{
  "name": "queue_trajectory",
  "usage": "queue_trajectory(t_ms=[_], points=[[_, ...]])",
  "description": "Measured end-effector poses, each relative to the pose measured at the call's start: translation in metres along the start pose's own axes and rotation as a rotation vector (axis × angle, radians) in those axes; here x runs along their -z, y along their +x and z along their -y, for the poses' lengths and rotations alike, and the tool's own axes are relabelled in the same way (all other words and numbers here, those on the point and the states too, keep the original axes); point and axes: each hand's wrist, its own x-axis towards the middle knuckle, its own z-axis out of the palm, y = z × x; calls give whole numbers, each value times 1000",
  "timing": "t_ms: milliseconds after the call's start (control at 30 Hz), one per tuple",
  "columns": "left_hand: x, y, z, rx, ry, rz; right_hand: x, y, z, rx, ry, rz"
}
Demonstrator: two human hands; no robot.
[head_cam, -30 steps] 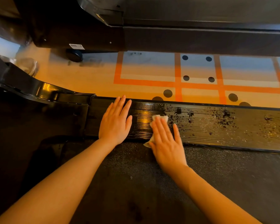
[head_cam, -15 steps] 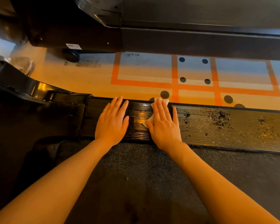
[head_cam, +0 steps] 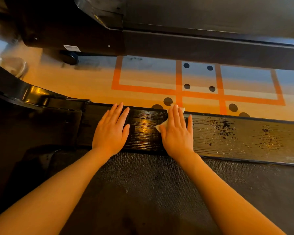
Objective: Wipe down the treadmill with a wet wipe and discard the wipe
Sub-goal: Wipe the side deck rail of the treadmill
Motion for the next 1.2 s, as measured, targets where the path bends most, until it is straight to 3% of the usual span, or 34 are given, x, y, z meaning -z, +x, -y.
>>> queue_trajectory(t_ms=[300,500,633,833,933,1200], points=[[3,0,-1,-16,34,-3,-25,-79,9,-40,82,-86],[2,-1,-1,-12,13,-4,-12,-31,6,-9,74,-74],[3,-1,-3,55,-38,-24,8,14,19,131,9,33],[6,-1,-4,55,-13,-13,15,39,62,414,-45,52],[5,0,-3,54,-26,-16,12,33,54,387,-36,7],[2,-1,-1,43,-49,-33,16,10,-28,107,-49,10]])
